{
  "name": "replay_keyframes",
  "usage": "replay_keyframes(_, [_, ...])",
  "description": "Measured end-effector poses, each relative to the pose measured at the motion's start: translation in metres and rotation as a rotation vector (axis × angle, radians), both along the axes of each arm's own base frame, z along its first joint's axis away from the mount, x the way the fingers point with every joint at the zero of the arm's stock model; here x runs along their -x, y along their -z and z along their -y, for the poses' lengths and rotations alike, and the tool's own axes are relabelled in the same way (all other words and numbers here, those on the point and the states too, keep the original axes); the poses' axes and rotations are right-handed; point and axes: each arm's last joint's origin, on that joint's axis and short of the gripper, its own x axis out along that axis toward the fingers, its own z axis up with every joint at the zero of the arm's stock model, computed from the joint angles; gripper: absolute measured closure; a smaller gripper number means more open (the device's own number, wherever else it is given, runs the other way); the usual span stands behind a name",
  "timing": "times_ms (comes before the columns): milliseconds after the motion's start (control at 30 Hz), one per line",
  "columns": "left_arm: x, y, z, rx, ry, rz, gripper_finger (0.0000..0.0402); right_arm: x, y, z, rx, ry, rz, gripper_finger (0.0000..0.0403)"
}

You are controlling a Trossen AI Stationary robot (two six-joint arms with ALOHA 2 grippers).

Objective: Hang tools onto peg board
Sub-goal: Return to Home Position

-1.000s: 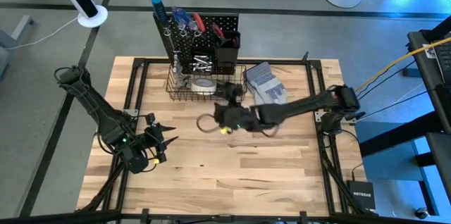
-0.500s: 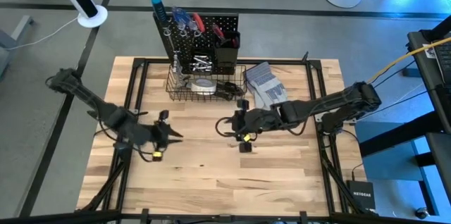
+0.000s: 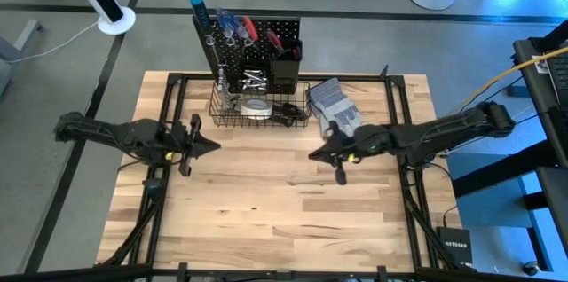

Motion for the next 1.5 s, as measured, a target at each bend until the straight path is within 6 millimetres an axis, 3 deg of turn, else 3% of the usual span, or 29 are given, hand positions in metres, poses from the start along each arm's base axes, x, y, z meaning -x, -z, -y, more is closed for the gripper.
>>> replay_keyframes(333, [0.005,0.016,-0.004,-0.001,-0.032,-0.003,0.0399,0.057,0.026,0.012,-0.037,0.071,0.159,0.0398])
replay_keyframes(567, [0.005,0.024,-0.004,0.023,-0.038,-0.018,0.0399,0.086,0.053,0.017,-0.067,0.072,0.316,0.0388])
replay_keyframes(833, [0.005,0.027,-0.005,0.022,-0.085,-0.033,0.0399,0.112,0.063,0.021,-0.069,0.071,0.351,0.0398])
replay_keyframes(1167, [0.005,0.035,-0.009,0.034,-0.118,-0.096,0.0401,0.142,0.092,0.026,-0.106,0.045,0.449,0.0396])
replay_keyframes(1333, [0.004,0.054,-0.012,0.077,-0.021,-0.072,0.0401,0.149,0.098,0.027,-0.114,0.041,0.406,0.0398])
replay_keyframes(1500, [0.010,0.072,-0.021,0.143,-0.077,-0.034,0.0401,0.153,0.101,0.028,-0.142,0.045,0.386,0.0391])
